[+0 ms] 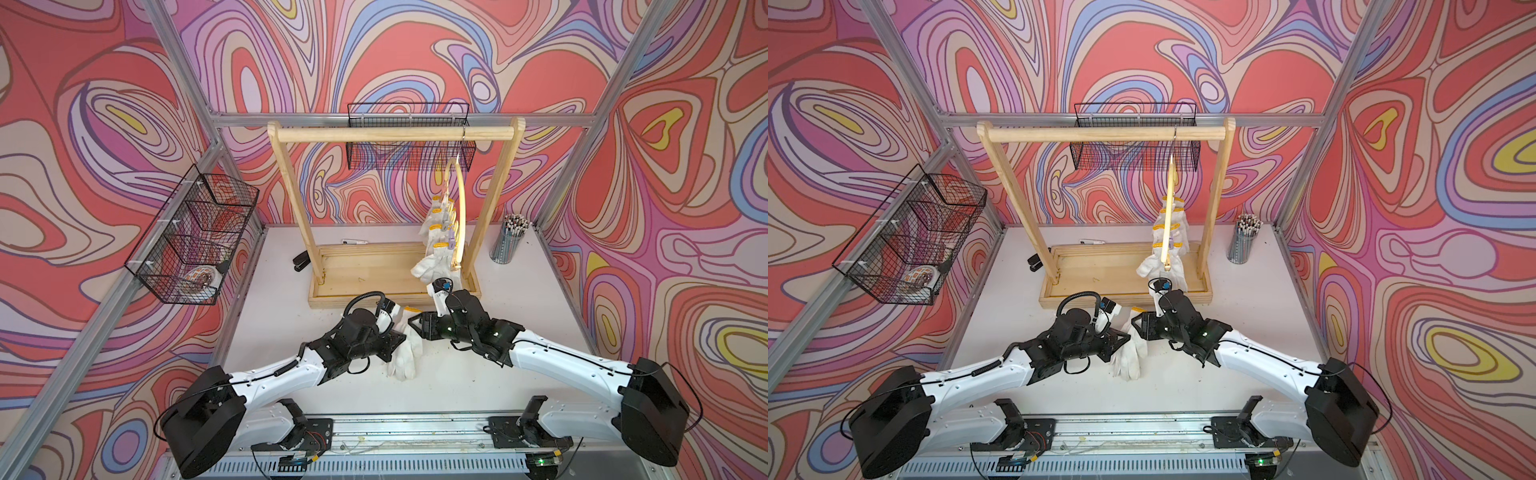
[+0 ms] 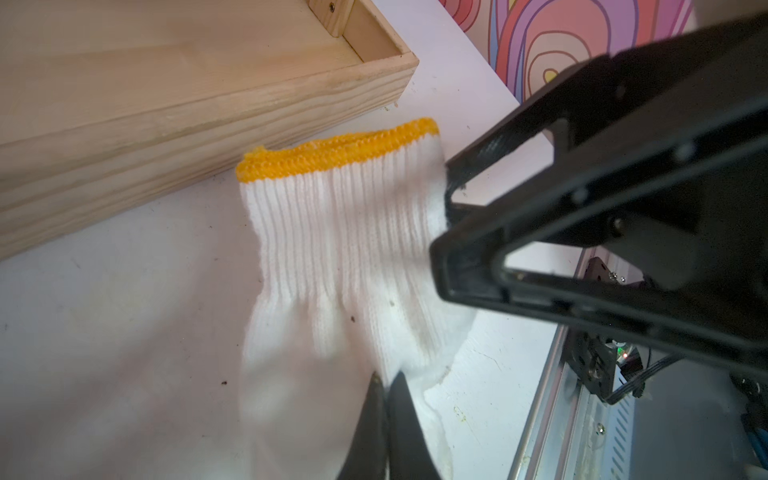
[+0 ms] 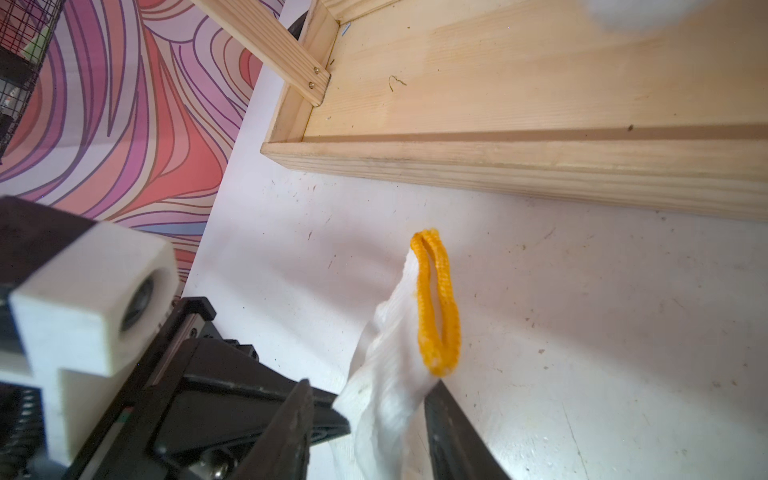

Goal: Clip the gloves onto a hanger to dry
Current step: Pick up the glove from the center of the board.

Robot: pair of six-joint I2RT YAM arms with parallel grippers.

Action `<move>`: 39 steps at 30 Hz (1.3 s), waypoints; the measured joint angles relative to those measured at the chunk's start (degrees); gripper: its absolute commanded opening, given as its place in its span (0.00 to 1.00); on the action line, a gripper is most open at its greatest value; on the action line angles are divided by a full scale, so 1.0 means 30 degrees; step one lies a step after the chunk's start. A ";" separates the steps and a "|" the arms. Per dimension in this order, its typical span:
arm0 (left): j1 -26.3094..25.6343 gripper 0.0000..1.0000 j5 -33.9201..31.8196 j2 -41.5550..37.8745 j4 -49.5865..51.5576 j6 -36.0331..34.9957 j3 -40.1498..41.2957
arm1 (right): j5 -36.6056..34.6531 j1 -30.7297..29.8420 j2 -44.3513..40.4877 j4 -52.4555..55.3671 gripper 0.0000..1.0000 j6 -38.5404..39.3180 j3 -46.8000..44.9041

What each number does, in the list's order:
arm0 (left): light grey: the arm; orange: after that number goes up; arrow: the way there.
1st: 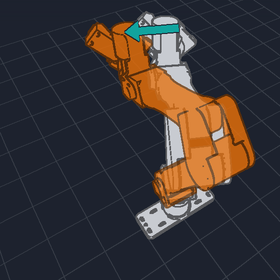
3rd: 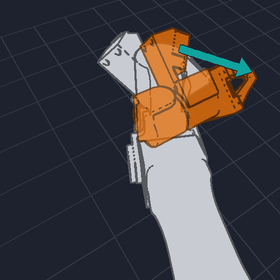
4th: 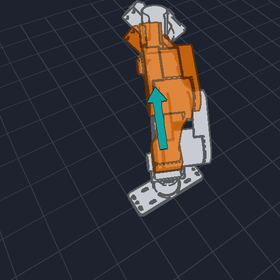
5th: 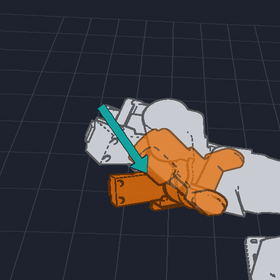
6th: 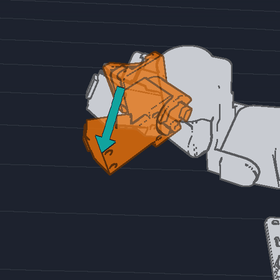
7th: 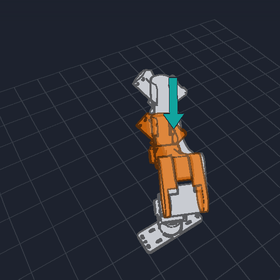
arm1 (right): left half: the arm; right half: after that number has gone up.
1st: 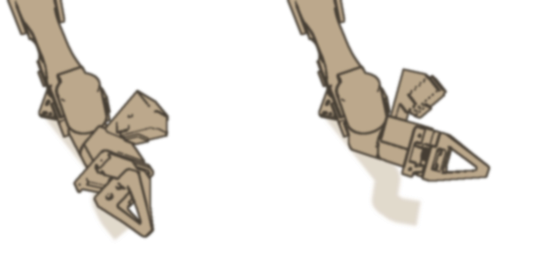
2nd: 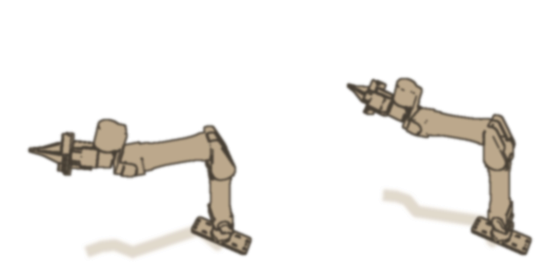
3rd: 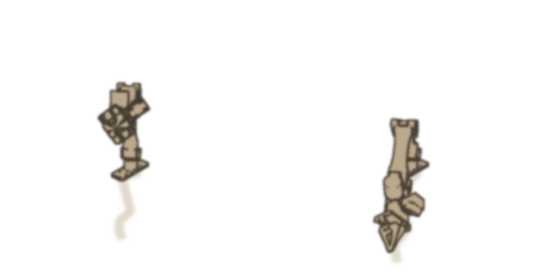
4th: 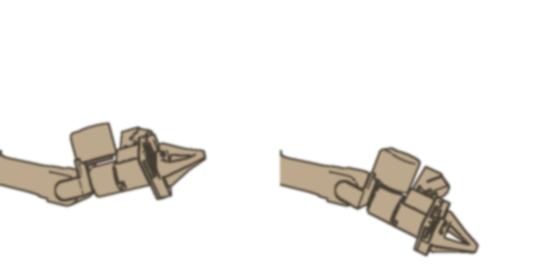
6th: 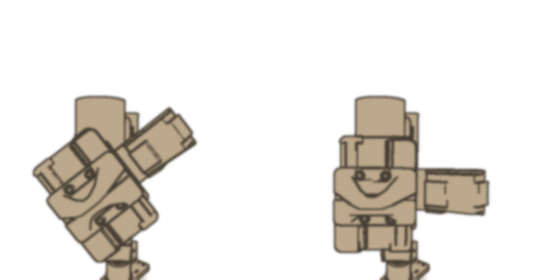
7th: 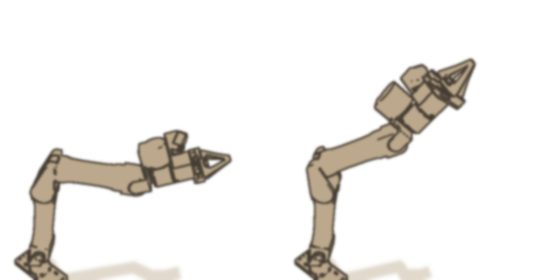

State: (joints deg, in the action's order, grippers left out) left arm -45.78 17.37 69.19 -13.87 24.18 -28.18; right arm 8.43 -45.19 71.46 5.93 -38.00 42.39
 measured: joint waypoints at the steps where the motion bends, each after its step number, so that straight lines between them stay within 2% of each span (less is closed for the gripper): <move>1: 0.0000 0.00 -0.0015 0.0000 -0.0036 -0.0007 0.0102 | 0.0022 0.0000 0.0058 -0.0007 0.37 0.0015 0.0022; 5: 0.0000 0.00 -0.0015 -0.0007 -0.0270 -0.0007 0.0175 | 0.0124 0.0000 0.0459 -0.0102 0.28 0.0036 0.0197; 13: 0.0000 0.00 -0.0240 -0.0823 -0.0765 -0.0073 0.0474 | 0.0138 0.0000 0.0991 -0.0146 0.35 -0.0051 0.0605; 18: 0.0000 0.00 -0.0270 -0.1027 -0.0998 -0.0168 0.0474 | 0.0138 0.0000 0.1173 -0.0146 0.32 -0.0066 0.0758; 21: 0.0000 0.00 -0.0270 -0.1035 -0.1151 -0.0197 0.0510 | 0.0175 0.0000 0.1443 -0.0277 0.24 -0.0087 0.0911; 25: 0.0000 0.00 -0.0284 -0.1035 -0.1202 -0.0197 0.0546 | 0.0306 -0.0007 0.1523 -0.0495 0.05 -0.0109 0.0918; 26: 0.0000 0.04 -0.0291 -0.1035 -0.1209 -0.0197 0.0546 | 0.0357 0.0000 0.1523 -0.0554 0.00 -0.0124 0.0925; 30: 0.0000 0.34 -0.0248 -0.1013 -0.1188 -0.0211 0.0546 | 0.0503 -0.0007 0.1523 -0.0554 0.00 0.0095 0.0940; 32: 0.0000 0.45 -0.0073 -0.0882 -0.1013 -0.0248 0.0415 | 0.0517 -0.0007 0.1457 -0.0342 0.00 0.0452 0.0962; 35: 0.0000 0.54 0.0379 -0.0517 -0.0495 -0.0291 -0.0277 | 0.0561 -0.0007 0.0729 0.0510 0.00 0.1406 0.0976; 39: 0.0044 0.59 0.0925 -0.0481 -0.0408 -0.0590 -0.1224 | 0.0838 0.0000 -0.1603 0.1705 0.00 0.2965 0.0969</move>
State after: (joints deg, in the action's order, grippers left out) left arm -45.65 20.14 67.75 -15.09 22.41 -31.86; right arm 10.94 -45.19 66.65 11.05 -29.10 45.30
